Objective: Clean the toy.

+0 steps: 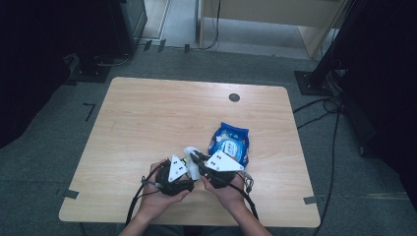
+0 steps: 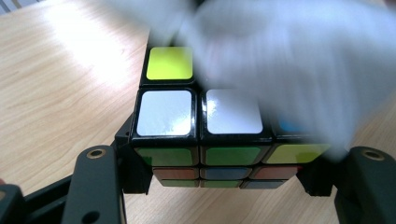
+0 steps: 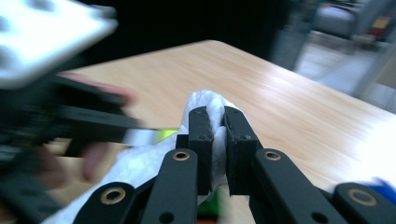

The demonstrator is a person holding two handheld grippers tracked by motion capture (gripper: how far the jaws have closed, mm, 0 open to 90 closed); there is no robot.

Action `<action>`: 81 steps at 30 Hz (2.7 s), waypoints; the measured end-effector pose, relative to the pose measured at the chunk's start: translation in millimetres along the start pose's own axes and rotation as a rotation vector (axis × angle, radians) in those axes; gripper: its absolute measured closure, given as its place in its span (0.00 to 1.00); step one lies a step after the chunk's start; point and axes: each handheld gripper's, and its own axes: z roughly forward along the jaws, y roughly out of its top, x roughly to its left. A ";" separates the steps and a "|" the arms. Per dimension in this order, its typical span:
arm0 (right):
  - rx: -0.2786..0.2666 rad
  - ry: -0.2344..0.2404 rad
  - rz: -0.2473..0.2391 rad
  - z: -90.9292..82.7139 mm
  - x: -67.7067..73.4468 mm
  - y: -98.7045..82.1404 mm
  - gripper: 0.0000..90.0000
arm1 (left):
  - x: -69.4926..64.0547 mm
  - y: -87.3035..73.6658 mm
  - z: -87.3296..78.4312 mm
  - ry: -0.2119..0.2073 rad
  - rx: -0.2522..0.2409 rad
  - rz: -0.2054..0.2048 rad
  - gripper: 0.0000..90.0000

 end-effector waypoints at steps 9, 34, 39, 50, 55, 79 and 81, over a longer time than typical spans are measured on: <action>-0.022 0.051 0.038 -19.5 -7.9 0.1 0.94 | 10.9 -2.8 1.2 0.018 0.021 -0.025 0.38; -0.004 0.074 -0.054 -7.3 25.1 -4.0 0.94 | -5.5 0.9 0.6 -0.023 -0.001 0.020 0.38; -0.007 0.011 0.009 -8.3 11.9 -4.6 0.94 | -0.9 -2.4 0.1 0.000 -0.001 0.025 0.38; 0.070 -0.071 0.105 1.5 -8.1 -31.5 0.94 | 54.8 -18.2 -17.4 0.145 0.007 -0.100 0.38; 0.115 0.013 0.090 15.6 5.5 -39.2 0.93 | 63.6 -19.4 -24.1 0.161 -0.003 -0.121 0.38; 0.213 -0.067 0.142 23.1 -34.9 -66.7 0.62 | 53.5 -13.8 -24.0 0.105 -0.021 -0.104 0.38; 0.194 -0.052 0.130 20.8 -31.9 -62.1 0.55 | 54.5 -13.3 -24.9 0.103 -0.024 -0.112 0.38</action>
